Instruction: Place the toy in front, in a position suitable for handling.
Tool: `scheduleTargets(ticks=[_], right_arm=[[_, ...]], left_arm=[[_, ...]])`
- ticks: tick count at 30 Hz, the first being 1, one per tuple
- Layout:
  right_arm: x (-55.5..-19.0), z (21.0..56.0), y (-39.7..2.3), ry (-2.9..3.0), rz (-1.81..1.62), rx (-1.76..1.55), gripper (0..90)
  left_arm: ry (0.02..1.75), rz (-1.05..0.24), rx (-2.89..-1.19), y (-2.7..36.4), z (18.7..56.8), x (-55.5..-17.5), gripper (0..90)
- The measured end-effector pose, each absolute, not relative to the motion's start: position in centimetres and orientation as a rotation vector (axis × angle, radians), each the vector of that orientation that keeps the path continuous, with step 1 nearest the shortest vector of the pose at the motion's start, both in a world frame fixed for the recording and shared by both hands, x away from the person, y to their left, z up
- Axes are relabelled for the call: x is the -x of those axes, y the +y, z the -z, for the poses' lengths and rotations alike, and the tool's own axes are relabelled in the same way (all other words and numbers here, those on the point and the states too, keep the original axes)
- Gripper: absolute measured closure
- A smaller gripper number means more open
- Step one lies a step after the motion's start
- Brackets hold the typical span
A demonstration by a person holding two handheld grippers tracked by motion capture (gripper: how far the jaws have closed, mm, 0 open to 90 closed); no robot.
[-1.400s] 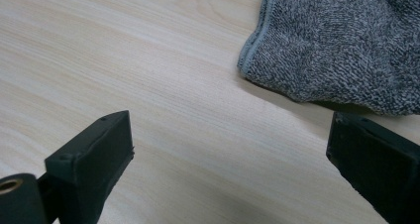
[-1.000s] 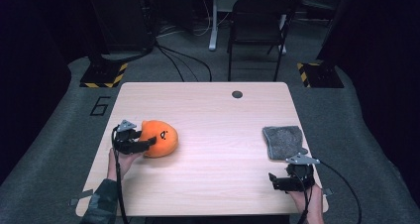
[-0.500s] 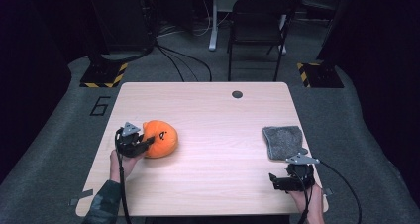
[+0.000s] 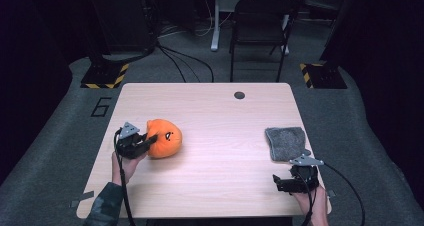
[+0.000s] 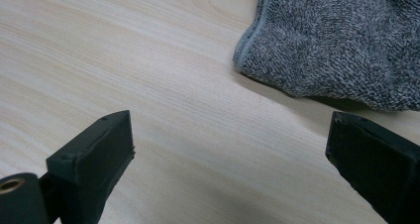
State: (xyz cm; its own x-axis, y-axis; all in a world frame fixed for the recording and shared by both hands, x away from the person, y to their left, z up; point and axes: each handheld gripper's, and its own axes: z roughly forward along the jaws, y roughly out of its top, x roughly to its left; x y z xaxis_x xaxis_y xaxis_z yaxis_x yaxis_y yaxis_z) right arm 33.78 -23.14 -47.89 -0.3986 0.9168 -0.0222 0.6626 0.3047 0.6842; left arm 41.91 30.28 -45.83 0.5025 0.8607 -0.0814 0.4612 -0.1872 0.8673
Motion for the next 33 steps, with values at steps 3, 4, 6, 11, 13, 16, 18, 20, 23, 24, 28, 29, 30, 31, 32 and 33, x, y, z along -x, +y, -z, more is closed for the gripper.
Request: scheduleTargets(ticks=[3, 4, 6, 11, 13, 16, 18, 20, 23, 24, 28, 29, 30, 31, 32, 33], right_arm=[[-33.8, 47.9, -23.2, 2.17, -0.833, -1.401, 4.2], [-33.8, 48.0, -23.2, 2.166, -0.838, -1.414, 4.2], [-33.8, 47.9, -23.2, 2.162, -0.831, -1.415, 4.2], [-33.9, 48.0, -23.2, 2.155, -0.833, -1.413, 4.0], [-33.9, 48.0, -23.0, 2.155, -0.83, -1.427, 4.0], [-33.9, 48.0, -22.9, 2.156, -0.829, -1.428, 4.0], [-33.9, 48.0, -23.0, 2.153, -0.832, -1.427, 3.9], [-33.9, 48.0, -23.1, 2.148, -0.838, -1.426, 3.8], [-33.9, 48.0, -23.2, 2.145, -0.838, -1.424, 3.7], [-33.9, 48.0, -23.2, 2.145, -0.838, -1.424, 3.7], [-33.9, 47.9, -23.0, 2.141, -0.833, -1.432, 3.8], [-33.9, 47.9, -23.0, 2.142, -0.831, -1.432, 3.7], [-33.9, 47.9, -23.0, 2.138, -0.835, -1.435, 3.7], [-33.9, 47.9, -23.0, 2.139, -0.834, -1.434, 3.8], [-33.9, 47.9, -23.0, 2.14, -0.831, -1.433, 3.7], [-33.9, 47.9, -23.0, 2.139, -0.832, -1.433, 3.7]], left_arm=[[1.081, -0.541, -1.809, 30.0, 45.0, -41.5, 72.1], [1.074, -0.541, -1.81, 29.9, 44.8, -41.4, 72.1], [1.062, -0.545, -1.809, 29.6, 44.3, -41.1, 72.0], [1.041, -0.528, -1.794, 28.8, 43.1, -40.5, 71.8], [1.036, -0.528, -1.785, 28.3, 42.6, -40.3, 71.7], [1.011, -0.522, -1.789, 27.7, 42.1, -40.0, 71.3], [1.001, -0.514, -1.79, 27.3, 42.0, -40.0, 71.0], [1.0, -0.499, -1.785, 26.9, 41.9, -39.9, 70.8], [0.99, -0.497, -1.791, 26.4, 41.7, -40.0, 70.6], [0.99, -0.492, -1.792, 26.2, 41.6, -40.0, 70.6], [0.97, -0.477, -1.797, 25.3, 41.5, -40.2, 70.6], [0.966, -0.471, -1.803, 25.0, 41.4, -40.2, 70.6], [0.962, -0.459, -1.806, 24.6, 41.4, -40.2, 70.6], [0.953, -0.461, -1.809, 24.2, 41.4, -40.3, 70.6], [0.952, -0.458, -1.81, 23.9, 41.4, -40.3, 70.6], [0.948, -0.451, -1.817, 23.4, 41.4, -40.3, 70.6]])
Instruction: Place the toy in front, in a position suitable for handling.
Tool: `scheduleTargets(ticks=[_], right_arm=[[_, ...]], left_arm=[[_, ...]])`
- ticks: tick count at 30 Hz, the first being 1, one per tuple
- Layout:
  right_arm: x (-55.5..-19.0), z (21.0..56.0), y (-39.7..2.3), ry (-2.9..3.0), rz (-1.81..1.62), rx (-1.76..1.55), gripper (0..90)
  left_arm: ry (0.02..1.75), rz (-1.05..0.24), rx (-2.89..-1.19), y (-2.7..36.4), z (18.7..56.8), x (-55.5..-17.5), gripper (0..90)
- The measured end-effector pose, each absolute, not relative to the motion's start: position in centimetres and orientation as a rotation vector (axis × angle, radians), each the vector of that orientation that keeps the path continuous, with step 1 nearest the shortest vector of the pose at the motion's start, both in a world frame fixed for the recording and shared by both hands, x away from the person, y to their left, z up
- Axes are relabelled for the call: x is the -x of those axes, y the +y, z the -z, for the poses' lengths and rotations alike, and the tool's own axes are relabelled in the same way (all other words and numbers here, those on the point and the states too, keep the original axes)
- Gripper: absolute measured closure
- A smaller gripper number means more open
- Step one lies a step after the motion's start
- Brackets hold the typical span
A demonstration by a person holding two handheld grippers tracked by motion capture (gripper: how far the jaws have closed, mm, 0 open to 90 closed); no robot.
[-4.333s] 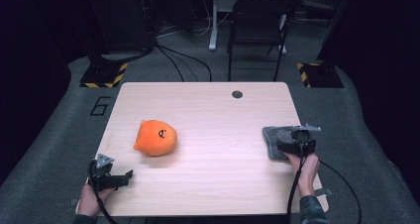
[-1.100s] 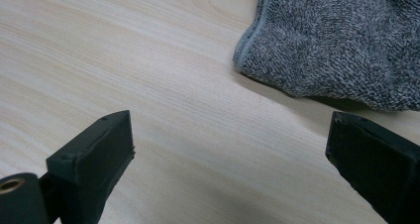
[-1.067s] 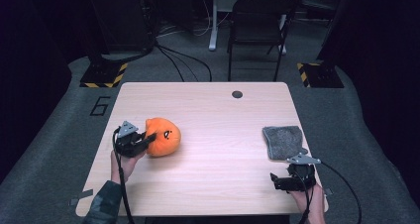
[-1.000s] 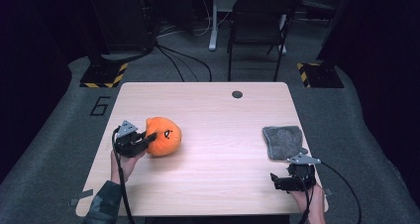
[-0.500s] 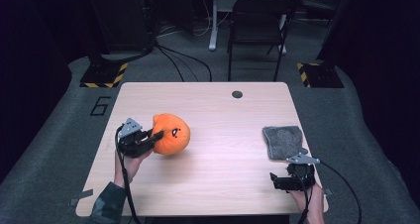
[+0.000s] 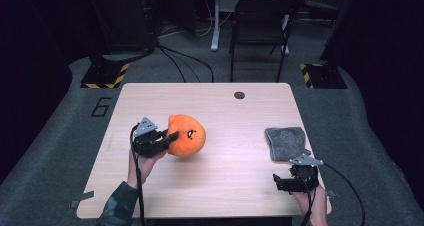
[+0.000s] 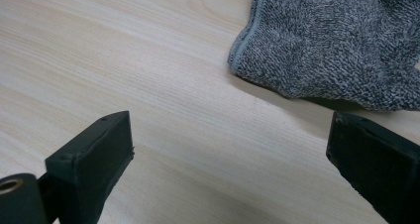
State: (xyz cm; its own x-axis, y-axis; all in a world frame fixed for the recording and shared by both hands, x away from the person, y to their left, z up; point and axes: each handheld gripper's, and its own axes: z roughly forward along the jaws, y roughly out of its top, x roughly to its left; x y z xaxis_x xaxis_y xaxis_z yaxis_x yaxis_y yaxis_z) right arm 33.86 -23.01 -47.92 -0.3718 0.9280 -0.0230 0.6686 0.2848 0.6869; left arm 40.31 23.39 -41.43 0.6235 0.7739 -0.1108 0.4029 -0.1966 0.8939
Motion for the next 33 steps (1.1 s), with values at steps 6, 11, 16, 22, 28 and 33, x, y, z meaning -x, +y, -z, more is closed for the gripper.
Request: scheduleTargets(ticks=[6, 11, 16, 22, 28, 33], right_arm=[[-33.9, 48.0, -23.0, 2.148, -0.831, -1.434, 3.8], [-33.9, 48.1, -23.2, 2.153, -0.828, -1.416, 3.8], [-33.9, 48.1, -23.3, 2.144, -0.829, -1.434, 3.8], [-33.8, 48.0, -23.1, 2.143, -0.826, -1.427, 3.7], [-33.8, 48.0, -23.0, 2.146, -0.821, -1.42, 3.7], [-33.8, 48.0, -22.9, 2.133, -0.819, -1.431, 3.6]], left_arm=[[0.948, -0.435, -1.811, 21.3, 41.5, -40.7, 70.6], [0.948, -0.431, -1.812, 19.7, 41.5, -41.0, 70.5], [0.968, -0.41, -1.801, 18.6, 41.6, -41.2, 70.3], [0.992, -0.388, -1.778, 17.7, 41.8, -41.5, 69.9], [0.992, -0.367, -1.766, 16.3, 42.4, -41.6, 69.3], [1.001, -0.356, -1.763, 15.2, 43.0, -41.7, 69.0]])
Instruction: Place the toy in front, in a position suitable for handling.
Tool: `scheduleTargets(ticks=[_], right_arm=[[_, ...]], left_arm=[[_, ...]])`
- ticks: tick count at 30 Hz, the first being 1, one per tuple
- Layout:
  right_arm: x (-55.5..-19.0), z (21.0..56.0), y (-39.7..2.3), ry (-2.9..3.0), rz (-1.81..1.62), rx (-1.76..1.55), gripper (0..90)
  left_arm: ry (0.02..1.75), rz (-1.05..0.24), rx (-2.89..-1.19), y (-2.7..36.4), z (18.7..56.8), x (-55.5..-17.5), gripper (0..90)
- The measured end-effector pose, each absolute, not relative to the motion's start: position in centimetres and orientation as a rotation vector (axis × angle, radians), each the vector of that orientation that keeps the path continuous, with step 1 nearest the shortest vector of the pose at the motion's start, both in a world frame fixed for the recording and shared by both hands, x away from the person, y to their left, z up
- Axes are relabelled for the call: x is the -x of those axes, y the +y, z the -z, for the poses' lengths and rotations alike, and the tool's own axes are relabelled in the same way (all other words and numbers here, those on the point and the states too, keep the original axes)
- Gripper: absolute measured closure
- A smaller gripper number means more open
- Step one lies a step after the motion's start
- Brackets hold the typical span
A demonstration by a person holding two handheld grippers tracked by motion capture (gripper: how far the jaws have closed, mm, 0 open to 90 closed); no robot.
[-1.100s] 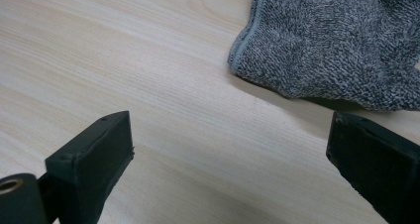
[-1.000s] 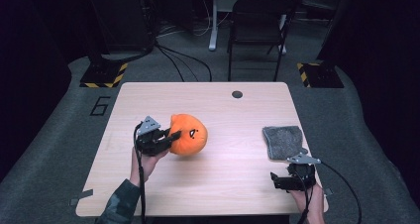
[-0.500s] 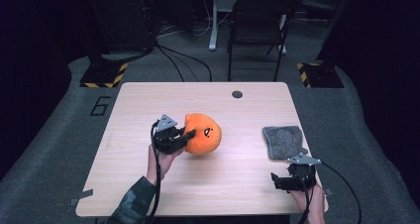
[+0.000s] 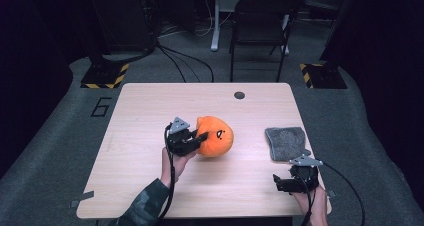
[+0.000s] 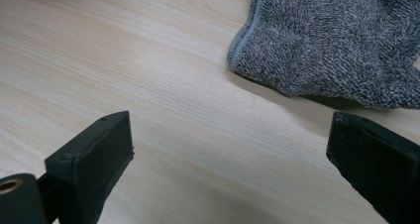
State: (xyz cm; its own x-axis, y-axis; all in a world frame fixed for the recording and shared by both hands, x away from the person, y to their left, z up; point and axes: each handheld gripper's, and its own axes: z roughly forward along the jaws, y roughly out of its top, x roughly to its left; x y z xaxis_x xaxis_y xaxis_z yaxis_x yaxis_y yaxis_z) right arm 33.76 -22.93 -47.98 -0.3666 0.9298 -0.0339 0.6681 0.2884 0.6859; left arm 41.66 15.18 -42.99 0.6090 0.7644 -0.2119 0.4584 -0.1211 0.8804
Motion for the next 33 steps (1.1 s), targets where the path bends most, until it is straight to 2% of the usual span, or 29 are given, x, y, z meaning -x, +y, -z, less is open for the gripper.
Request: scheduleTargets(ticks=[13, 33], right_arm=[[-33.8, 48.1, -22.9, 2.151, -0.812, -1.422, 3.7], [-33.8, 48.1, -22.9, 2.151, -0.814, -1.422, 3.7]], left_arm=[[1.066, -0.33, -1.729, 13.0, 45.4, -41.3, 68.7], [1.103, -0.33, -1.692, 12.1, 46.5, -40.6, 67.6]])
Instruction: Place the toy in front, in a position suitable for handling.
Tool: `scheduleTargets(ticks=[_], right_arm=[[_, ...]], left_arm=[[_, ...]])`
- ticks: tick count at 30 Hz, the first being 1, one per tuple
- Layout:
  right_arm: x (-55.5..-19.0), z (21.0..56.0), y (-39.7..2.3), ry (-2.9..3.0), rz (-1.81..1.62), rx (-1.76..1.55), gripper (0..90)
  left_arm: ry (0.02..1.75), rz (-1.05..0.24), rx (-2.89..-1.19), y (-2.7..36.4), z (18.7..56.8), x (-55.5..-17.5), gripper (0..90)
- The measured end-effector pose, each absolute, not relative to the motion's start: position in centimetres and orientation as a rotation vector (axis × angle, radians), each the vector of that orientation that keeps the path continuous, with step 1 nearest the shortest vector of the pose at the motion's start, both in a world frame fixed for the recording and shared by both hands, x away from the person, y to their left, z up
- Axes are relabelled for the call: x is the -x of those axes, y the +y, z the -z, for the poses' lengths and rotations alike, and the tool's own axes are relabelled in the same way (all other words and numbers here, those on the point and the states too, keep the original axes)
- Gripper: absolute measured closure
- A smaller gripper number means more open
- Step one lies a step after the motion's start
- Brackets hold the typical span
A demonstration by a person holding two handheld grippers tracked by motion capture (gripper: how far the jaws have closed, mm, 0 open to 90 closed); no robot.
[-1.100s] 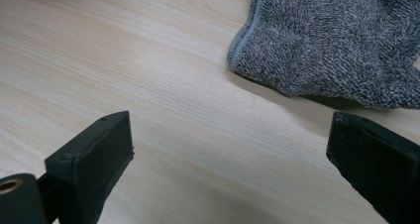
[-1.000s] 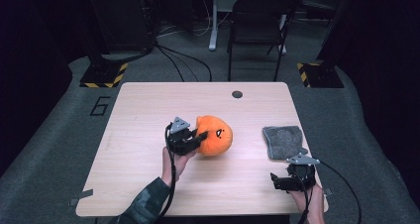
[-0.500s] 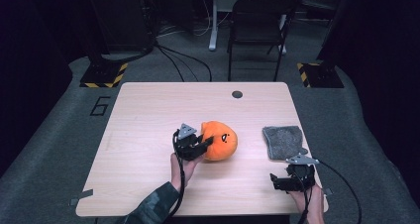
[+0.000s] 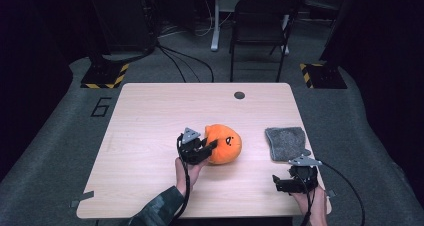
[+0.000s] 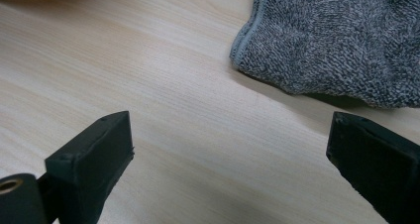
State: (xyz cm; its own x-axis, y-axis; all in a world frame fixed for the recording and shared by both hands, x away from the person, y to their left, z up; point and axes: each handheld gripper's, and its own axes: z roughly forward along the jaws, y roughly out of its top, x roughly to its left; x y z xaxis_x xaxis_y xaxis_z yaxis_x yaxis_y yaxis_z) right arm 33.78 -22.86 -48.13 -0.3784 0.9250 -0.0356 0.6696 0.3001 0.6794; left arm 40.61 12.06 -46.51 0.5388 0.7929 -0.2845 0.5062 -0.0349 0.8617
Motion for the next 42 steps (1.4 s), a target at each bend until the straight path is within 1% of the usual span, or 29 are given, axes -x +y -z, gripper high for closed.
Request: scheduleTargets(ticks=[4, 6, 8, 14, 19, 20, 22, 26, 30, 31, 33, 35, 36, 39, 42], right_arm=[[-33.8, 48.2, -22.9, 2.156, -0.813, -1.423, 3.6], [-33.8, 48.2, -22.8, 2.161, -0.807, -1.424, 3.7], [-33.8, 48.2, -22.8, 2.163, -0.807, -1.421, 3.7], [-33.8, 48.2, -22.9, 2.167, -0.809, -1.414, 3.7], [-33.7, 48.1, -23.0, 2.147, -0.817, -1.425, 3.7], [-33.7, 48.1, -23.0, 2.153, -0.815, -1.421, 3.7], [-33.6, 48.0, -23.1, 2.152, -0.821, -1.421, 3.7], [-33.7, 48.0, -23.1, 2.149, -0.825, -1.416, 3.7], [-33.8, 48.0, -23.0, 2.156, -0.823, -1.409, 3.7], [-33.8, 48.0, -22.9, 2.158, -0.824, -1.411, 3.7], [-33.8, 48.0, -22.9, 2.162, -0.822, -1.41, 3.7], [-33.8, 48.1, -23.0, 2.16, -0.821, -1.413, 3.7], [-33.9, 48.1, -23.0, 2.159, -0.821, -1.413, 3.7], [-33.9, 48.2, -23.1, 2.149, -0.821, -1.415, 3.7], [-33.9, 48.1, -23.0, 2.161, -0.823, -1.414, 3.8]], left_arm=[[1.112, -0.337, -1.723, 11.8, 47.2, -40.7, 66.9], [1.13, -0.352, -1.733, 11.6, 48.1, -40.8, 65.0], [1.124, -0.37, -1.74, 11.7, 48.1, -40.9, 62.3], [1.113, -0.397, -1.751, 12.2, 47.5, -40.8, 34.5], [1.049, -0.432, -1.739, 14.2, 46.2, -40.4, 26.2], [1.008, -0.416, -1.746, 14.8, 46.0, -40.4, 26.2], [0.976, -0.42, -1.787, 15.7, 45.7, -40.3, 21.7], [0.912, -0.366, -1.824, 17.4, 45.8, -40.2, 19.8], [0.885, -0.318, -1.848, 18.1, 45.9, -40.4, 18.3], [0.874, -0.324, -1.871, 18.2, 45.9, -40.5, 16.4], [0.862, -0.334, -1.89, 18.1, 46.0, -40.7, 16.5], [0.849, -0.322, -1.894, 18.1, 46.0, -40.7, 14.2], [0.831, -0.337, -1.906, 18.1, 46.1, -40.8, 13.5], [0.823, -0.315, -1.926, 17.9, 46.2, -40.8, 9.7], [0.82, -0.312, -1.942, 17.8, 46.5, -40.9, 8.8]])
